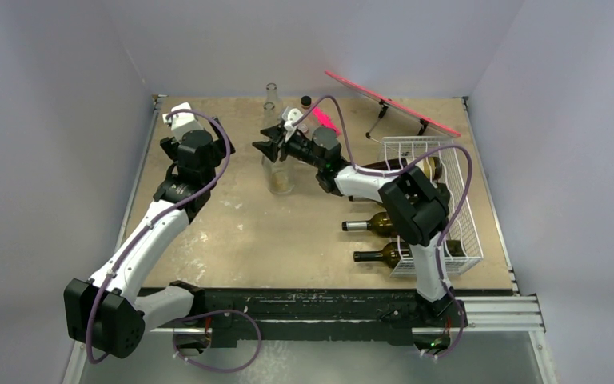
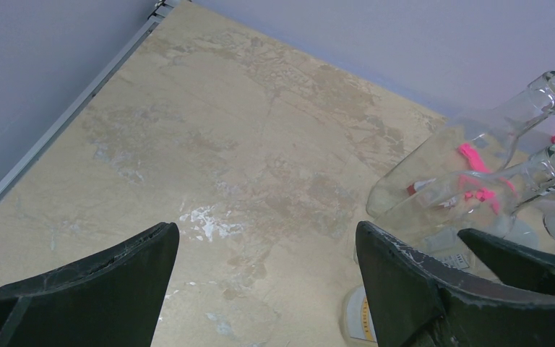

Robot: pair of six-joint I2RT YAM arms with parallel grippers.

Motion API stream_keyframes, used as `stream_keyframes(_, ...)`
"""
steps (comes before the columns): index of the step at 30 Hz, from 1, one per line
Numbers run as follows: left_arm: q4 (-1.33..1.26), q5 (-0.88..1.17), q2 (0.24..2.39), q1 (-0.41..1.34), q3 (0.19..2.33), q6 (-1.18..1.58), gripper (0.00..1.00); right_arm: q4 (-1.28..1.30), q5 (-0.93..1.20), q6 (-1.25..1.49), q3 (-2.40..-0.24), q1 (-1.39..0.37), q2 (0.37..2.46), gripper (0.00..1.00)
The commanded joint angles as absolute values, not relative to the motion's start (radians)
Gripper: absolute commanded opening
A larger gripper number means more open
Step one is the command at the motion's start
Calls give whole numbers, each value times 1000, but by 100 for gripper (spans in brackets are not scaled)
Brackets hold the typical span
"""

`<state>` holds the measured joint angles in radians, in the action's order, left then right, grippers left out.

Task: Take the wine bottle off the wine rack

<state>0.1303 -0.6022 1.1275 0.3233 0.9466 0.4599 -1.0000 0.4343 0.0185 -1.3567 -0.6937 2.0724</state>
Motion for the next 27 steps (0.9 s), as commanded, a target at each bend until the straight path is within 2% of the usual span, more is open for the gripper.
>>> stream_keyframes(1,103,-612,1119,327,988,449,92,-1177,372,1,-1381,-698,1938,55)
stream_keyframes(5,104,-616,1120,329,988,447,92,-1125,371,-19,-1384,-700,1912,68)
stream_keyframes(7,104,-619,1120,328,987,444,92,-1106,377,-25,-1385,-702,1898,72)
stream_keyframes(17,105,-630,1134,328,986,440,92,-972,439,-90,-1289,-707,1691,77)
stream_keyframes(23,108,-633,1119,328,991,439,92,-711,393,-236,-1188,-707,1508,81)
stream_keyframes(26,106,-620,1118,328,989,444,92,-632,328,-260,-1106,-707,1396,91)
stream_keyframes(27,106,-616,1118,328,992,446,92,-609,305,-265,-1077,-708,1357,98)
